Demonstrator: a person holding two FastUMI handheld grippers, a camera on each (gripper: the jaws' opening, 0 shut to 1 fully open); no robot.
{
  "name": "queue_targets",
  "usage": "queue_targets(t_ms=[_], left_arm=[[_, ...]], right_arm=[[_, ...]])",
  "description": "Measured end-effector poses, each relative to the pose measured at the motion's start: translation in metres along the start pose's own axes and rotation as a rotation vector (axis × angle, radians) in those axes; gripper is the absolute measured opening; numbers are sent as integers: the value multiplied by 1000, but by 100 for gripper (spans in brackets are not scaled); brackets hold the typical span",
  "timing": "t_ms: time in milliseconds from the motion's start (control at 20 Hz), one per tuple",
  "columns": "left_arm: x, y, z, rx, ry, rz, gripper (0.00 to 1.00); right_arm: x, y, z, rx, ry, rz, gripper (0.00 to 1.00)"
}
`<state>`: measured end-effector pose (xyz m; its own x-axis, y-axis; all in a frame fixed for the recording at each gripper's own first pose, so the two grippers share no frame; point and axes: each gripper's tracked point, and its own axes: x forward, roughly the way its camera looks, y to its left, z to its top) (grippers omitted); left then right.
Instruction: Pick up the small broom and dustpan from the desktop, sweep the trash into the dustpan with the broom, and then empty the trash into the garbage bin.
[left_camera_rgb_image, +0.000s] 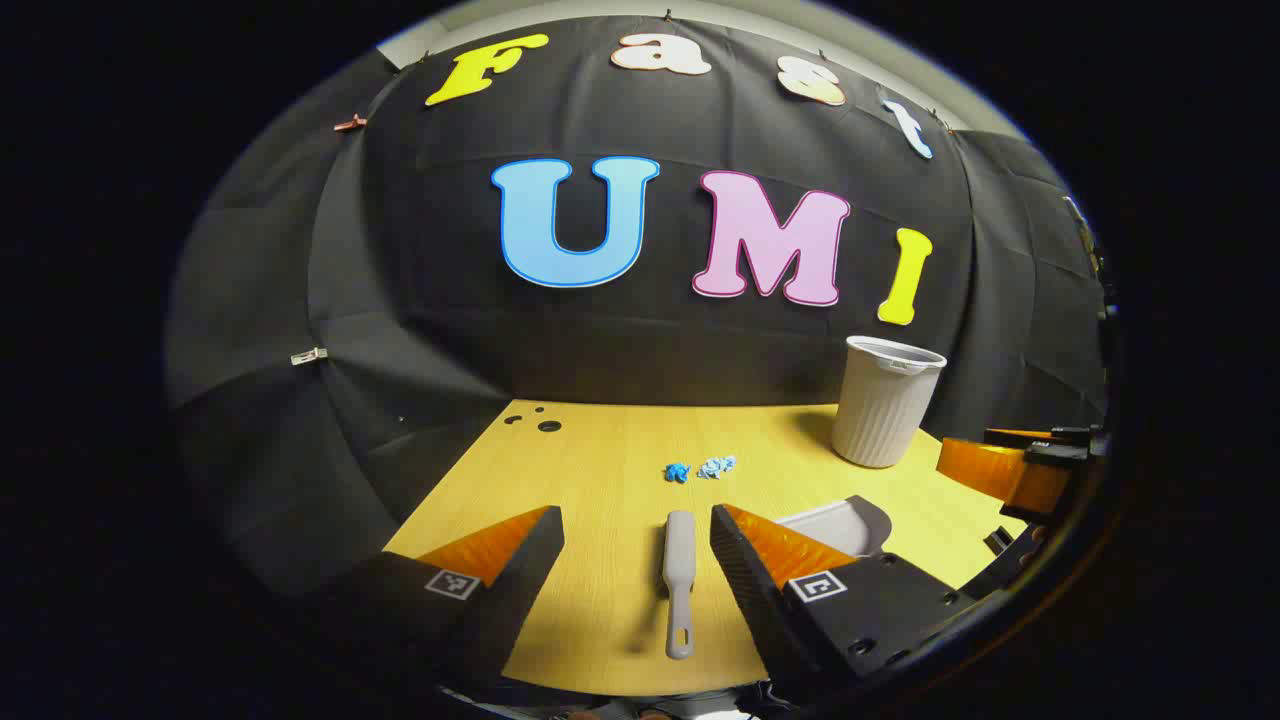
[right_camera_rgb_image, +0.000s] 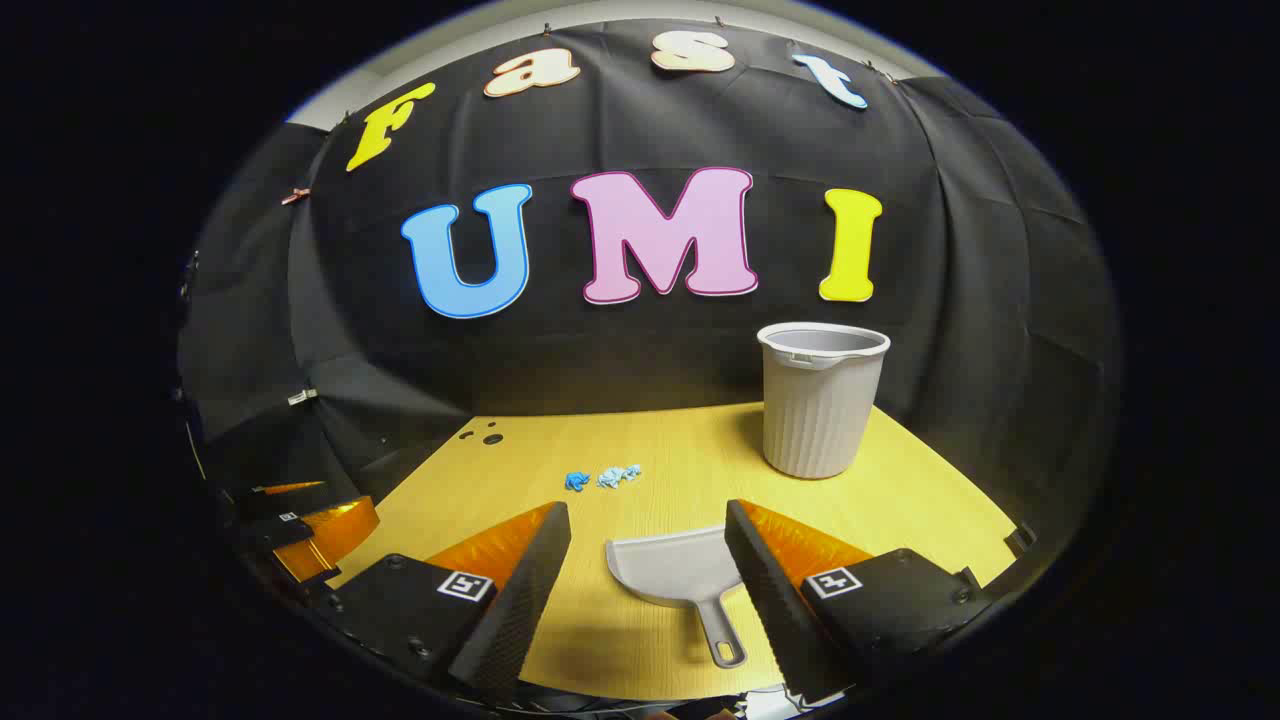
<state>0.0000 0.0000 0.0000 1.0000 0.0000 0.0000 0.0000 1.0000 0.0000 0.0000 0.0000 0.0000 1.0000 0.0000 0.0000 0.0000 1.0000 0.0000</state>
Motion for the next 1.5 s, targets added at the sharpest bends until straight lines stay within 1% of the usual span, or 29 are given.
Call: queue_targets(t_ms=[350, 450, 500, 800, 950, 1050, 1200, 1350, 1500], left_arm=[[6, -2, -7, -5, 36, -16, 96], [10, 2, -8, 10, 41, 10, 96], [11, 0, -10, 23, 48, 7, 96], [18, -6, -11, 30, 61, -19, 96], [25, -14, -14, 9, 94, -57, 96], [32, -20, -21, 1, 137, -85, 96], [47, -25, -44, -8, 237, -117, 96], [58, -27, -67, -15, 350, -122, 96], [72, -34, -99, -42, 475, -120, 95]], right_arm=[[4, -7, -5, 18, 20, -11, 99], [5, -8, -7, 19, 25, -13, 99], [6, -9, -6, 20, 27, -13, 99], [16, -16, -14, 11, 61, -20, 99], [23, -21, -16, -3, 73, -17, 99], [29, -24, -16, -7, 77, -18, 99], [35, -27, -21, -20, 103, -12, 99], [43, -34, -27, -32, 144, -8, 99], [51, -44, -32, -35, 195, -7, 99]])
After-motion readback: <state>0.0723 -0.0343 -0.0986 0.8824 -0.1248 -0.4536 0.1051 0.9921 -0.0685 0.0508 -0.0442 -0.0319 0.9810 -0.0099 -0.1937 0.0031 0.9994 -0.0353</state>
